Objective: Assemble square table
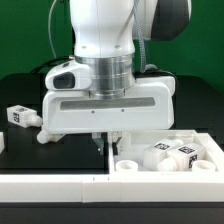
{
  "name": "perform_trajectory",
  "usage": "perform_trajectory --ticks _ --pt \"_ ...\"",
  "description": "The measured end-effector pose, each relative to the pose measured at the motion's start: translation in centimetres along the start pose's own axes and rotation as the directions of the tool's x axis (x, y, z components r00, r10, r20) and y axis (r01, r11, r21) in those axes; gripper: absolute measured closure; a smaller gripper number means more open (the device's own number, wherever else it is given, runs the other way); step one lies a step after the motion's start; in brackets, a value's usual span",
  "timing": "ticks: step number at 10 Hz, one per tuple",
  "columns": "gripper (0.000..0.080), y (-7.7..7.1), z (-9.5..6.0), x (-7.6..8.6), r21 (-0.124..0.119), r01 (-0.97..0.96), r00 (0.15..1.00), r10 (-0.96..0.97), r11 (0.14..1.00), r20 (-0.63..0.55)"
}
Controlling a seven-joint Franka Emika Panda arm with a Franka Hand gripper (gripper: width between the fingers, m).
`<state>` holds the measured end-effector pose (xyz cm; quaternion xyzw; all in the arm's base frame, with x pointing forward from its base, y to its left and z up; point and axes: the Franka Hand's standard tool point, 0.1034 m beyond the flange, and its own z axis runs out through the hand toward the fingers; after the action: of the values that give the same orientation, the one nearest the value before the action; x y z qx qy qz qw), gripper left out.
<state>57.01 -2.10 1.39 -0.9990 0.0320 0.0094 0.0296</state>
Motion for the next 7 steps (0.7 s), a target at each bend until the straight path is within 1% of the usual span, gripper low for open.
perform_trajectory --ticks 3,4,5,7 --pt "0.0741 0.05 0.05 -0.01 -0.015 -0.021 0.999 0.021 1.0 0.034" --pt "0.0655 0.06 0.07 -0.02 -0.015 -0.017 0.999 0.017 1.0 0.034" --pt "0.0655 0.03 0.08 -0.03 -0.015 -0.016 0.999 0.017 1.0 0.034" --pt "0.0381 0.03 0.04 -0.02 -0.014 -0.017 0.999 0.017 1.0 0.034"
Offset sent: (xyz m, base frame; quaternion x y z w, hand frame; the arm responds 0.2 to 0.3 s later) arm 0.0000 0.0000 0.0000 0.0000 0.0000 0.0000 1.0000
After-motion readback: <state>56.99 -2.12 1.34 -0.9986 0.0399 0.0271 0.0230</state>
